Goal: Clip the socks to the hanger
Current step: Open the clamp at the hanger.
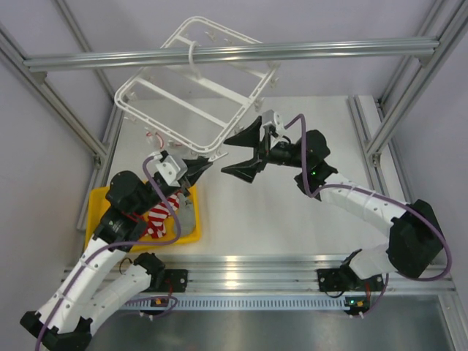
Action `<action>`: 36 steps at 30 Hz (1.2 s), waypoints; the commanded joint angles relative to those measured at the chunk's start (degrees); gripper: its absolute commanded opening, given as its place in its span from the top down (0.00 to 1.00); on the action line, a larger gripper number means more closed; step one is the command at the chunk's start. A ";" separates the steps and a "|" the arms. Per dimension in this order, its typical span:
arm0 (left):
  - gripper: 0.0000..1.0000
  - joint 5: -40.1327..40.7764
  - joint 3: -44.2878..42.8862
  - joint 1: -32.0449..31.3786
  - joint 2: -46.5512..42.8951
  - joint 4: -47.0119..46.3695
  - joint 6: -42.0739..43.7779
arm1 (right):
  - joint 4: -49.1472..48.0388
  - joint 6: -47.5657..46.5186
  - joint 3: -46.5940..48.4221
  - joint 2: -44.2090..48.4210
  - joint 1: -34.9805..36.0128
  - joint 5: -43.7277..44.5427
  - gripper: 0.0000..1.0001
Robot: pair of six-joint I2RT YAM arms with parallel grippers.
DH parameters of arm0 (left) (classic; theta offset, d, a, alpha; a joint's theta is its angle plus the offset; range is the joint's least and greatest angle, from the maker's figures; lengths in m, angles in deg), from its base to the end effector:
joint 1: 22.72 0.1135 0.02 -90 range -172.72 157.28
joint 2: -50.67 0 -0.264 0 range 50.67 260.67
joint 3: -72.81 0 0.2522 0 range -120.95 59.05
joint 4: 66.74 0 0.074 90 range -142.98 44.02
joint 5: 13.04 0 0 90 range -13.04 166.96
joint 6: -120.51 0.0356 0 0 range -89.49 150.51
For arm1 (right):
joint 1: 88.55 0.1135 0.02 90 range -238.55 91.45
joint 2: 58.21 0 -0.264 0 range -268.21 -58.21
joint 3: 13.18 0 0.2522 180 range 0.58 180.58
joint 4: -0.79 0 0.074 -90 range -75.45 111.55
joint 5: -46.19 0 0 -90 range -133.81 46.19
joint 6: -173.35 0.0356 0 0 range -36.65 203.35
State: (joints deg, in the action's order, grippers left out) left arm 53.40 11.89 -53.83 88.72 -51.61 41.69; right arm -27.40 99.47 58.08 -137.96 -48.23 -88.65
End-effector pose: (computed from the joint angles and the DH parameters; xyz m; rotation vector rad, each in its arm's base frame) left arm 0.1212 -0.0898 0.3886 0.8359 1.2128 -0.5782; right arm 0.2246 0.2235 0.3695 -0.9808 1.0715 1.2973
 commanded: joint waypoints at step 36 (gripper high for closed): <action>0.49 -1.94 -1.98 -0.70 1.51 2.51 -1.96 | -5.51 1.89 0.96 0.64 0.82 2.99 1.00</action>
State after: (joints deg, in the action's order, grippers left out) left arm 52.64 10.18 -54.29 91.03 -47.68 37.40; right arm -33.81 99.01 59.76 -139.64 -47.84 -87.82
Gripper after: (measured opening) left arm 0.505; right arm 0.052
